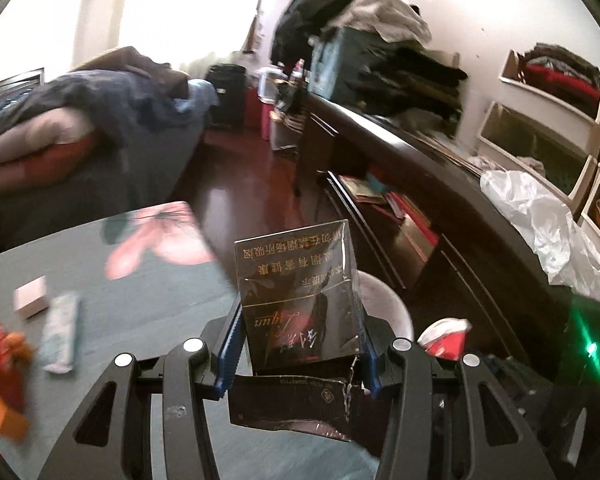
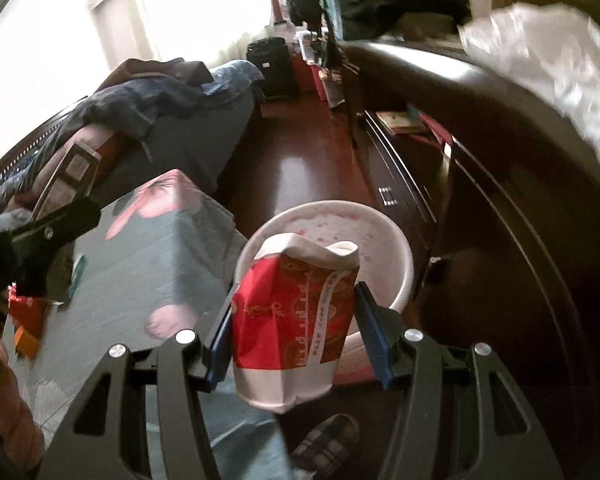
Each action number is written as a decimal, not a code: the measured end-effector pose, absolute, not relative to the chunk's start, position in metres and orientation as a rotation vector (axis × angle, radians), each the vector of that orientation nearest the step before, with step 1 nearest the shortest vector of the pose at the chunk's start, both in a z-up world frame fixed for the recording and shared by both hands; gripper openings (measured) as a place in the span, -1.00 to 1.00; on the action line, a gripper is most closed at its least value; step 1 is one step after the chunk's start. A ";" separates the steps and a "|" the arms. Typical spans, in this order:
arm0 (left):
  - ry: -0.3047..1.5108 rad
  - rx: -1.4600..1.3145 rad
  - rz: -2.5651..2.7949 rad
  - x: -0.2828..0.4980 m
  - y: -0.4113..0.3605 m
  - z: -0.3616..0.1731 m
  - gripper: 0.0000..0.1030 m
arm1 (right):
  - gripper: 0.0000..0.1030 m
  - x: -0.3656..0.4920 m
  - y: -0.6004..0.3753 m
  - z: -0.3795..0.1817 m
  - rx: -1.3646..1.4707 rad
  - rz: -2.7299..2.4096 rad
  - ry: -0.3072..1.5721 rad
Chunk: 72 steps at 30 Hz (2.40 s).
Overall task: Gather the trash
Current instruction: 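Carry both items to the pink wastebasket and open both tools to drop them, then move both open tools back over the table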
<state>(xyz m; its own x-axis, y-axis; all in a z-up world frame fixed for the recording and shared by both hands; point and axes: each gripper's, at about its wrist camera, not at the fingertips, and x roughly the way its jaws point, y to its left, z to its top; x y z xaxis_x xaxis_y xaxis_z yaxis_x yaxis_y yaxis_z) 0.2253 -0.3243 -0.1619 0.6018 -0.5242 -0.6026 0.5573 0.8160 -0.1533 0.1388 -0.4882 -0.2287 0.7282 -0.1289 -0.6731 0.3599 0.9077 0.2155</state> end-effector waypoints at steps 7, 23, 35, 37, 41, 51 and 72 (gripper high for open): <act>0.775 0.094 -0.660 0.266 -0.380 -0.192 -0.05 | 0.08 0.164 -0.519 -0.265 0.408 -0.261 0.737; 0.949 0.076 -0.690 0.309 -0.421 -0.230 0.27 | 0.16 0.197 -0.539 -0.306 0.393 -0.253 0.760; 0.886 0.026 -0.669 0.299 -0.401 -0.202 0.61 | 0.36 0.193 -0.548 -0.304 0.409 -0.289 0.745; 0.870 0.019 -0.667 0.290 -0.393 -0.191 0.62 | 0.37 0.188 -0.544 -0.296 0.405 -0.294 0.742; 0.819 0.021 -0.648 0.269 -0.372 -0.170 0.73 | 0.58 0.172 -0.536 -0.275 0.368 -0.351 0.727; 0.702 0.000 -0.579 0.211 -0.294 -0.124 0.92 | 0.91 0.123 -0.480 -0.216 0.294 -0.424 0.669; 0.622 -0.163 -0.270 0.131 -0.078 -0.101 0.93 | 0.93 0.089 -0.307 -0.148 0.183 -0.131 0.623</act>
